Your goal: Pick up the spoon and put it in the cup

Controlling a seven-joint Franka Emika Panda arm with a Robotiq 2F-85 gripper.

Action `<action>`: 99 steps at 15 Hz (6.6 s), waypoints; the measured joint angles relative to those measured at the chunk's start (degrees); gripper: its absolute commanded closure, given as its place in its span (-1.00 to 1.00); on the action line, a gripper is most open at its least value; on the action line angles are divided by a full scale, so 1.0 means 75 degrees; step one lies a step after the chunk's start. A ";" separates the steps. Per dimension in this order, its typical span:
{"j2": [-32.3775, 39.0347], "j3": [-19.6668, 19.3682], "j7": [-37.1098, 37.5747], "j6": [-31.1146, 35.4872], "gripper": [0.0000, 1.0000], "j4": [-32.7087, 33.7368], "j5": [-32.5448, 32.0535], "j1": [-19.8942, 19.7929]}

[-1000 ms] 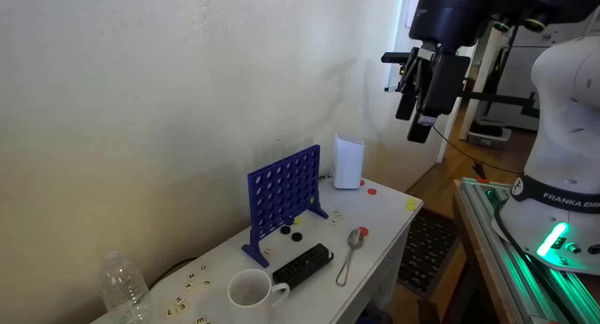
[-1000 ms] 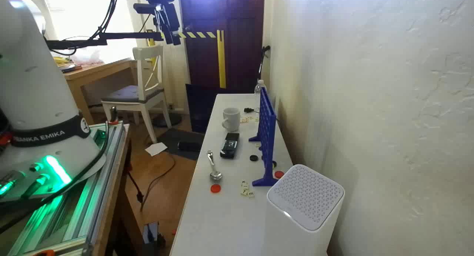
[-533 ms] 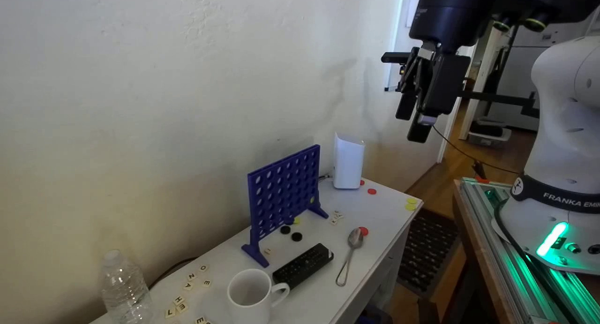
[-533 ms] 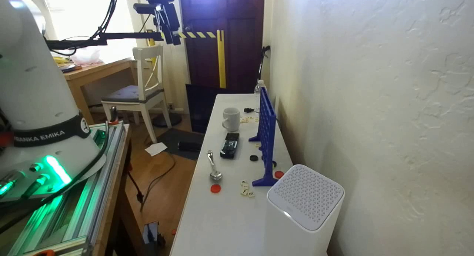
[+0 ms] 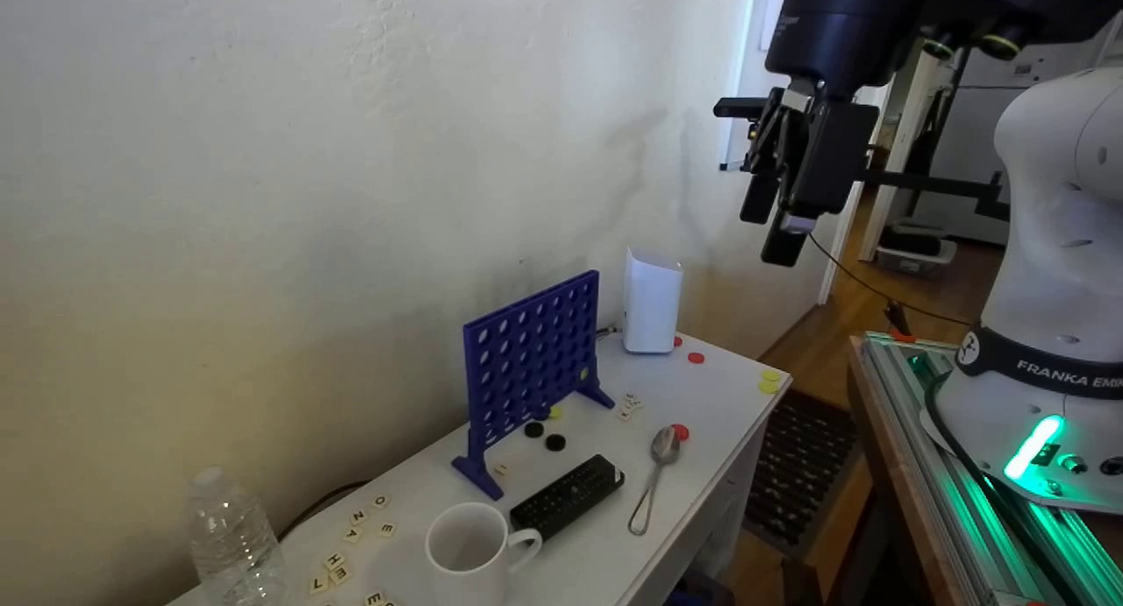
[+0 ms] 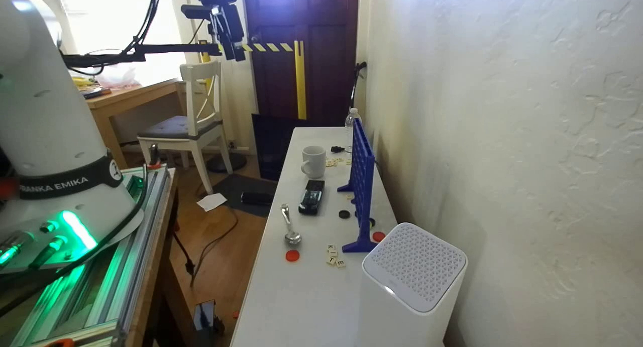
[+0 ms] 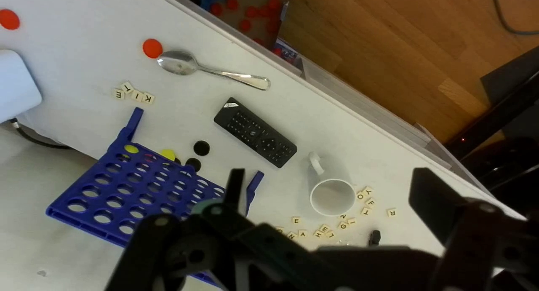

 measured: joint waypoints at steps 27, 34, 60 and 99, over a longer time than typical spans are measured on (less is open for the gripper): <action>0.4005 -0.2834 -0.4015 0.3476 -1.00 -0.0110 -0.1272 -0.1679; 0.4009 -0.3290 -0.5392 0.3184 -1.00 -0.0102 -0.1333 -0.1727; 0.8554 -0.1956 -0.8185 0.6263 -1.00 -0.0070 -0.3501 -0.2490; 0.9890 -0.2737 -0.8467 0.7534 0.95 0.0346 -0.4600 -0.1278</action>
